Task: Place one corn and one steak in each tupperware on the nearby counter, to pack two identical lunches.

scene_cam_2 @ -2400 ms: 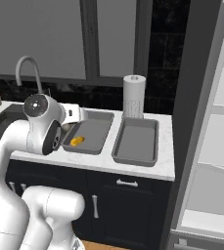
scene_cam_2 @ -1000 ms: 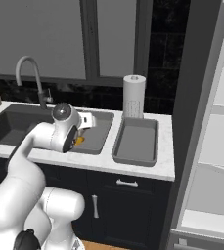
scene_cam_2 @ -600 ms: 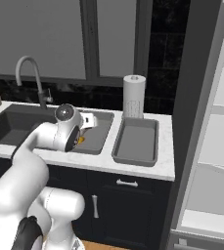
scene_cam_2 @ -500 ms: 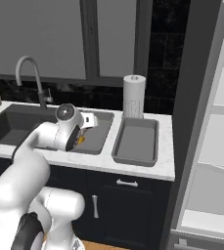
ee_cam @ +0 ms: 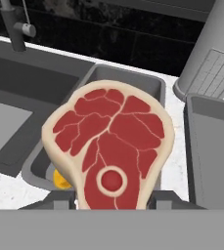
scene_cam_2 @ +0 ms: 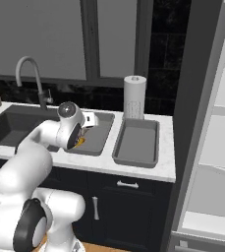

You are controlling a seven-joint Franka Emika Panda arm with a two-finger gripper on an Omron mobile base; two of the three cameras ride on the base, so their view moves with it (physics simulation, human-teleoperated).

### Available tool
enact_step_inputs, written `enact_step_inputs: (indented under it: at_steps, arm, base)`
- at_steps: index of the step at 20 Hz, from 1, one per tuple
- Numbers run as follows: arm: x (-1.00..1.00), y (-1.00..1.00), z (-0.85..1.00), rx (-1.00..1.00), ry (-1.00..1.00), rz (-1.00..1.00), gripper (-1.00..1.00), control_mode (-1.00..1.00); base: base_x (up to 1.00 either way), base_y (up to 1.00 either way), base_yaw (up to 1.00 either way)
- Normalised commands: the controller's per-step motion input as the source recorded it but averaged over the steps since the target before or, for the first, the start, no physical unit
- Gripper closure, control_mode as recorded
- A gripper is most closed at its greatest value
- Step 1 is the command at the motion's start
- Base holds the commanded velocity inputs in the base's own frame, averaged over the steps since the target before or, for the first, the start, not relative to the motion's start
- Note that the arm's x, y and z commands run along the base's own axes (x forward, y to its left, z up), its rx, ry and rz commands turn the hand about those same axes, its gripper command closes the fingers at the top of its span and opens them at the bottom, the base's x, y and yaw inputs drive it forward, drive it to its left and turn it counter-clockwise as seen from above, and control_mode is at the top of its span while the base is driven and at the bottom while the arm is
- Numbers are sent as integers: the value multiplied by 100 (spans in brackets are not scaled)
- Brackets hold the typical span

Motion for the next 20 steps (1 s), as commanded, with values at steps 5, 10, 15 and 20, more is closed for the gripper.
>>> enact_step_inputs:
  at_steps: [5, 10, 15, 20]
  arm:
    - [12, 0, -15, 0, 0, 0, 100, -100]
    - [12, 0, -23, 0, 0, 0, 100, -100]
    - [11, 0, -18, 0, 0, 0, 100, -100]
    - [17, 0, -10, 0, 0, 0, 100, -100]
  base:
    - [0, 0, 0]
    - [0, 0, 0]
    - [0, 0, 0]
    - [0, 0, 0]
